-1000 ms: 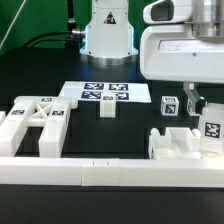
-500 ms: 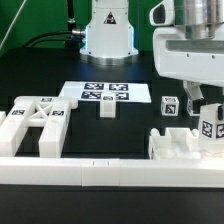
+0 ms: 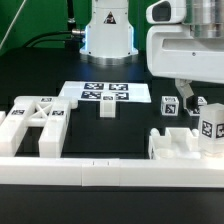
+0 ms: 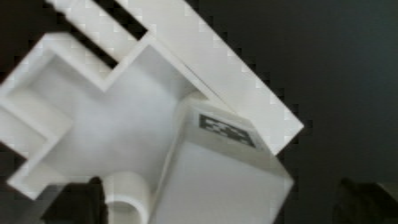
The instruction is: Assemble chair
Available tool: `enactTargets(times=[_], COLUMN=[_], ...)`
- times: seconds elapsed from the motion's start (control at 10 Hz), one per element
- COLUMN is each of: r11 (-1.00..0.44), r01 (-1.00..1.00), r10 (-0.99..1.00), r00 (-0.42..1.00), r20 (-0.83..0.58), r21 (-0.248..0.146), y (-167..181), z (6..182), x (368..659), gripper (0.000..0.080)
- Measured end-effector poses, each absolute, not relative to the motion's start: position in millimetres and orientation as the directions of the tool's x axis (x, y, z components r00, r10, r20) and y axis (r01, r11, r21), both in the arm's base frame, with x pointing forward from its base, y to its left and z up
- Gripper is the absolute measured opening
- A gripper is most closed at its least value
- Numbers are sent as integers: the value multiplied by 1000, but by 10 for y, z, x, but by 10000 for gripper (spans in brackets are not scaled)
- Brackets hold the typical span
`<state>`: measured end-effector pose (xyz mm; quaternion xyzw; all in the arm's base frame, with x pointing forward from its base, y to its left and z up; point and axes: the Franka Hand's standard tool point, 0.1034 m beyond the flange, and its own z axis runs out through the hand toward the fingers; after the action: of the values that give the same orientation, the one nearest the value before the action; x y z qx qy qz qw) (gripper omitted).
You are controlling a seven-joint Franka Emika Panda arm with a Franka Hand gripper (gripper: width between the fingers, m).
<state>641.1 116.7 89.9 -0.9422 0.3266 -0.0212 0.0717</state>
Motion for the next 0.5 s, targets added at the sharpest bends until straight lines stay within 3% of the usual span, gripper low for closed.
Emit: enactTargets(times=[0.2,0.5], r11=[-925,-999], r01=[-370,-4], r10=[-375,-7], r00=[926,998], r20=[41,65], r21=[-89,-46], y=[1191,1184], z=[893,889], x=[6380,6366], gripper=[649,648])
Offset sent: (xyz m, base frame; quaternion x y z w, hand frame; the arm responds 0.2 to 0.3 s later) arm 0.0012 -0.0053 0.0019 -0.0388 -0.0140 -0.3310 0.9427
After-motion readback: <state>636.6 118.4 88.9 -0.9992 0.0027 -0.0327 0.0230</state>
